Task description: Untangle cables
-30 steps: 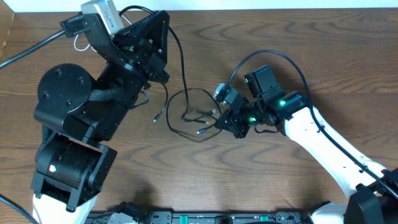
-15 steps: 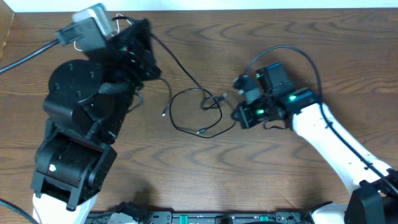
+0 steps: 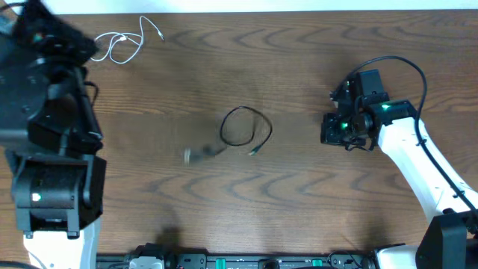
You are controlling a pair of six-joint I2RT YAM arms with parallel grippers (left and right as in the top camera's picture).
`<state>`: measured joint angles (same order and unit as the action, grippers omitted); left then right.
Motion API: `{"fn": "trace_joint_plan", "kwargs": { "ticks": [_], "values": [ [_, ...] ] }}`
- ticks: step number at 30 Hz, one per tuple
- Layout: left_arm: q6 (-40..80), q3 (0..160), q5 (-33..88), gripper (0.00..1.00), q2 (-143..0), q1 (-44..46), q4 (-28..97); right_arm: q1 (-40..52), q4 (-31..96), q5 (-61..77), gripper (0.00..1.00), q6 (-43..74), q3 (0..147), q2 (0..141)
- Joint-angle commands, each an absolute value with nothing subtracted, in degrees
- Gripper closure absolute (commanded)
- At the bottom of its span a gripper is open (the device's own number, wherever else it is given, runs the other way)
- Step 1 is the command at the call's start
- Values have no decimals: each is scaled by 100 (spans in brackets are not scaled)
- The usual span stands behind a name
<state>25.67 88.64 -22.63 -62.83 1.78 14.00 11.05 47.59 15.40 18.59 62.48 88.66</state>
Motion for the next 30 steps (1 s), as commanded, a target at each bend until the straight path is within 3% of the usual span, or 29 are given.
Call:
{"fn": "trace_joint_plan", "kwargs": {
  "ticks": [1,7,12,13,14,17,20,27,30],
  "values": [
    [2467,8938,-2408,93,-6248,-23,1389,1031,4772,930,99,2493,6082,8888],
    [2469,8938,-2045,93,-6250,-137,1586,1050,4254,1516,99,2244,5765,8888],
    [2569,8938,-141,92,-6292,-126,1656,1059,3765,2836,96,1822,5642,8888],
    [2751,8938,292,93,-6311,-126,1636,1072,3680,3170,85,1715,5642,8888],
    [2899,8938,572,93,-6322,-126,1612,1092,3612,3409,79,1623,5642,8888],
    [3492,8938,1500,92,-6361,-126,1400,1223,3371,4062,43,1448,5642,8888],
    [3791,8938,2259,93,-6377,-115,1076,1409,3212,4093,23,1448,5642,8888],
    [5111,8938,3293,93,-6375,-115,742,1959,2659,4069,1,1452,5642,8888],
    [5594,8938,3597,92,-6372,-104,644,2097,2353,4071,1,1682,5642,8888]
  ]
}}
